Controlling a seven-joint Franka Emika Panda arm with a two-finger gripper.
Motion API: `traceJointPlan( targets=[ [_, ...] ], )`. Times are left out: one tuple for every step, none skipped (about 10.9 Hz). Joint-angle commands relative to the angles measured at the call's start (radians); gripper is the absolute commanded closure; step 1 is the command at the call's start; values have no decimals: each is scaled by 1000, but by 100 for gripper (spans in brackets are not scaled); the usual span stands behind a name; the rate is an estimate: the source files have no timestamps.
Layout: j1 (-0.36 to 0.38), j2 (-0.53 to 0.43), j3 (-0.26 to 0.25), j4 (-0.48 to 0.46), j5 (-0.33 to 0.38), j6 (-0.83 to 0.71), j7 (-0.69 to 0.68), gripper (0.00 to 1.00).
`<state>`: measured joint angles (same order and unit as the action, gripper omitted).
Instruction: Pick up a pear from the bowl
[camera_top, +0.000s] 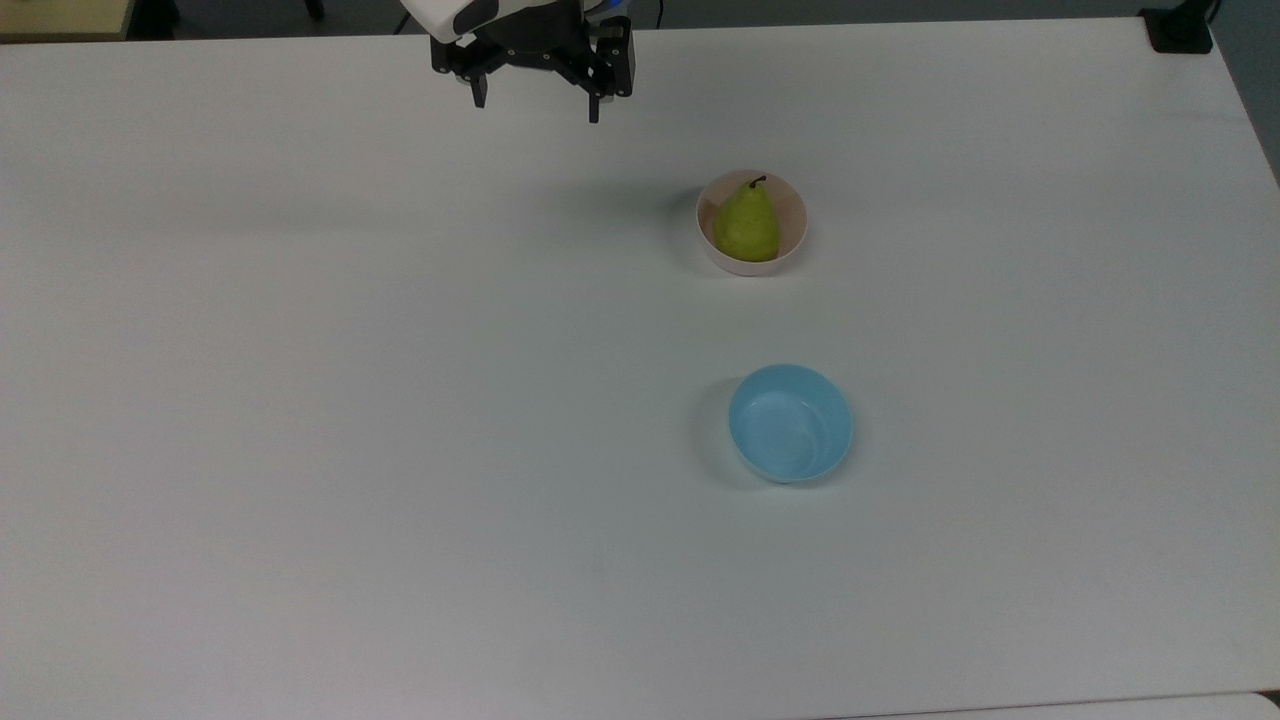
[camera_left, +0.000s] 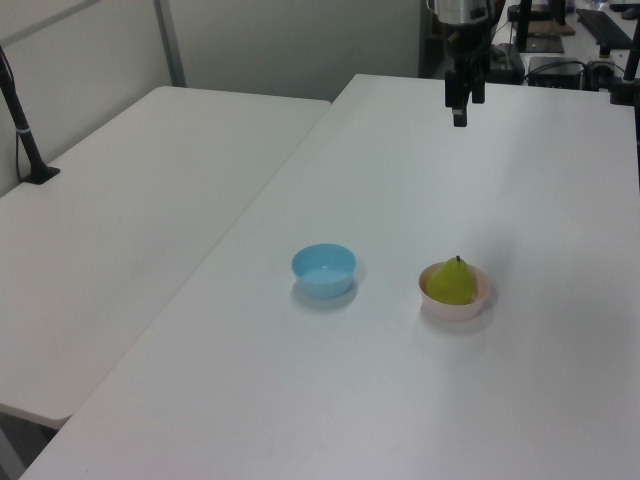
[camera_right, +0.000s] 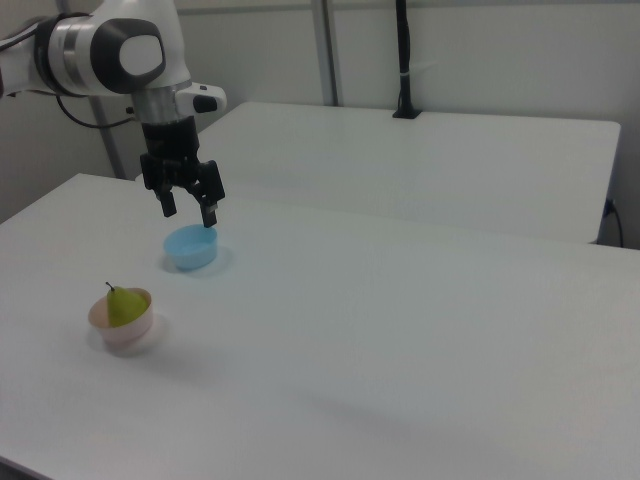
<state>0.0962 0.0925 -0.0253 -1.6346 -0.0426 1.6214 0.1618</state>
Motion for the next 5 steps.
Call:
traceJointPlan(
  targets=[
    [-1, -17, 4, -1, -8, -26, 8, 0],
    [-1, -16, 4, -1, -5, -23, 8, 0],
    [-1, -16, 4, -1, -2, -23, 7, 0],
    [-1, -16, 4, -1, -2, -25, 7, 0],
    [-1, -16, 4, -1, -2, -25, -1, 0]
  ],
)
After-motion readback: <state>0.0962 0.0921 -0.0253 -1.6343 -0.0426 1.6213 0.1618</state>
